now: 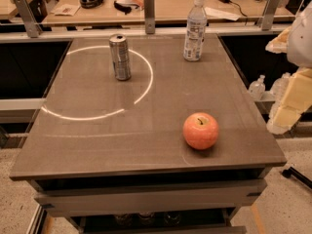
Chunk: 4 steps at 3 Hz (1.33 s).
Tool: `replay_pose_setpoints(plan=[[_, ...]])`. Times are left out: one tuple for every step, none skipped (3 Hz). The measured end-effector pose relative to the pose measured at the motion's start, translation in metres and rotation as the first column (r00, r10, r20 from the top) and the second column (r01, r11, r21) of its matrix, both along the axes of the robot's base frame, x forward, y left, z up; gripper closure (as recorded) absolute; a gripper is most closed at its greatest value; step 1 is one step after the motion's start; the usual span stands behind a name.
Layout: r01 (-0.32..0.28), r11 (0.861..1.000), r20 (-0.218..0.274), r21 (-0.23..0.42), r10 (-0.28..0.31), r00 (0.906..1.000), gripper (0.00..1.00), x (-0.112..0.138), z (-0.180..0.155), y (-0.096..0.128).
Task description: Move redbull can near apple
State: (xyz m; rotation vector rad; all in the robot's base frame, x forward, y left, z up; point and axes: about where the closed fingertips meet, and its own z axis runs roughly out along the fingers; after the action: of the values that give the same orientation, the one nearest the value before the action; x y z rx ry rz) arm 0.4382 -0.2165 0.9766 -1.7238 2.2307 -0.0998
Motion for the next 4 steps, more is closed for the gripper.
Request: replay_pose_setpoints(plan=[[0.001,1.0,0.004,0.002,-0.001,1.0,0.0,0.0,0.001,0.0],[0.024,0.996,0.038,0.089,-0.027,0.9989,0.0,0.004,0.001,-0.006],[0.038,0.968,0.094,0.247,-0.063,0.9936,0.0,0.009,0.002,-0.02],[0.018,0.909,0.141,0.417,-0.084,0.9865,0.0,0.013,0.002,-0.029]])
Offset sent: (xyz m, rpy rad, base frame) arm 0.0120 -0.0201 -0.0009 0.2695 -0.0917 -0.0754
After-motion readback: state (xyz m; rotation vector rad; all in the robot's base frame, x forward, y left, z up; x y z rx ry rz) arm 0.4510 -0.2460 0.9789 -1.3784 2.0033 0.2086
